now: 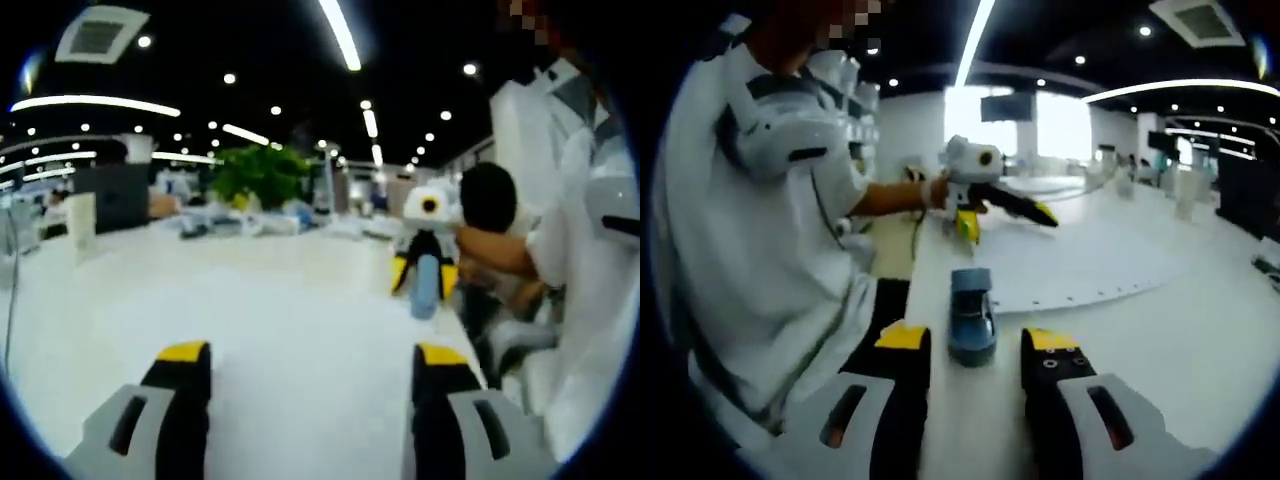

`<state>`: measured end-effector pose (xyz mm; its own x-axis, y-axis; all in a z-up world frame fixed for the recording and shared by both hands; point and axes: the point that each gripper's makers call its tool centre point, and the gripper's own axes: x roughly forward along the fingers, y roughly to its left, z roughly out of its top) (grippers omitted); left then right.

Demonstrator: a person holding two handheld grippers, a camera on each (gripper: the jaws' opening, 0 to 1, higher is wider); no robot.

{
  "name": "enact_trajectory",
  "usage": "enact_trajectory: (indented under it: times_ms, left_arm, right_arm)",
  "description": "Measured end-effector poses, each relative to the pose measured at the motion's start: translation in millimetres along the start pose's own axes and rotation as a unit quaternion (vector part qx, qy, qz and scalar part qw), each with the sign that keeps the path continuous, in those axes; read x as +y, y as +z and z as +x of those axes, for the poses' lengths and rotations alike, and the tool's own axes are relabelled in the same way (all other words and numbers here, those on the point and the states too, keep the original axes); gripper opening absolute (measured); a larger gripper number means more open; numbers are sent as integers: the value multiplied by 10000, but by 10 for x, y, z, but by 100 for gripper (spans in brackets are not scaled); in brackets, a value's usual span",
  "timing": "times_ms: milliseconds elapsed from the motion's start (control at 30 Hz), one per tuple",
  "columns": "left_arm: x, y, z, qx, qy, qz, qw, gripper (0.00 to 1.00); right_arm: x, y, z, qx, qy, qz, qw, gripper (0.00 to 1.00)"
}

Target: Pick up the paper insert the paper into the punch align the paper edges press the punch to punch holes

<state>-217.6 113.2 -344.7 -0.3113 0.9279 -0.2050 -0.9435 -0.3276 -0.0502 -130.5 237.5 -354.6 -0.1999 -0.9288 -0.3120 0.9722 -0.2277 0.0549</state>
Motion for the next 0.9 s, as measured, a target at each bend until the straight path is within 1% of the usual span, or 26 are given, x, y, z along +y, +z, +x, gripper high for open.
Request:
enact_trajectory:
  times_ms: [33,67,167,233,300,333,367,400,433,500,533,600,633,700,767,800,833,867,900]
  left_arm:
    - [-62,54,14,-38,-63,120,9999,86]
    - [-116,86,34,-45,-125,198,9997,87]
    - [-245,152,104,-62,-285,274,9992,85]
    - [-312,185,162,-74,-371,343,9987,85]
    - [-357,199,223,-47,-436,398,9982,85]
    - [-391,211,254,-54,-488,404,9980,85]
    - [-428,220,291,-55,-538,420,9977,84]
    - [-489,221,345,-23,-614,477,9970,84]
    - [-538,223,388,-8,-673,526,9963,84]
    - [-616,226,460,20,-764,608,9952,83]
    - [-665,232,504,12,-823,656,9944,82]
    - [-776,240,612,8,-936,732,9929,81]
    - [-833,228,661,59,-1003,782,9919,81]
    - [-913,206,751,128,-1060,851,9906,81]
    - [-999,176,851,205,-1118,934,9891,79]
    - [-1038,172,900,201,-1163,910,9888,78]
    - [-1082,166,945,212,-1214,875,9885,78]
    - [-1128,162,989,215,-1272,857,9879,78]
    - [-1167,159,1031,219,-1321,860,9873,78]
  right_arm:
    - [2,62,-39,-120,-91,165,9998,49]
    - [-10,153,-110,-286,-207,156,9993,50]
    - [-53,334,-254,-634,-598,158,9961,50]
    - [-96,420,-339,-793,-896,133,9927,50]
    - [-146,466,-415,-853,-1236,186,9885,50]
    - [-175,481,-445,-875,-1380,205,9863,52]
    - [-203,504,-482,-906,-1583,243,9829,55]
    - [-202,542,-506,-981,-1697,279,9802,58]
    - [-194,577,-530,-1039,-1797,271,9778,58]
    - [-238,599,-590,-943,-2180,120,9713,55]
    - [-234,624,-596,-945,-2304,85,9685,55]
    - [-207,671,-613,-998,-2443,210,9643,57]
    - [-203,684,-628,-1005,-2537,268,9617,57]
    - [-245,708,-678,-1062,-2886,365,9508,56]
    - [-262,714,-728,-1056,-3189,330,9413,55]
    - [-281,718,-764,-1076,-3375,303,9347,55]
    - [-282,716,-783,-1087,-3485,286,9306,55]
    - [-258,718,-775,-1160,-3465,357,9302,55]
    - [-254,723,-780,-1235,-3482,439,9282,55]
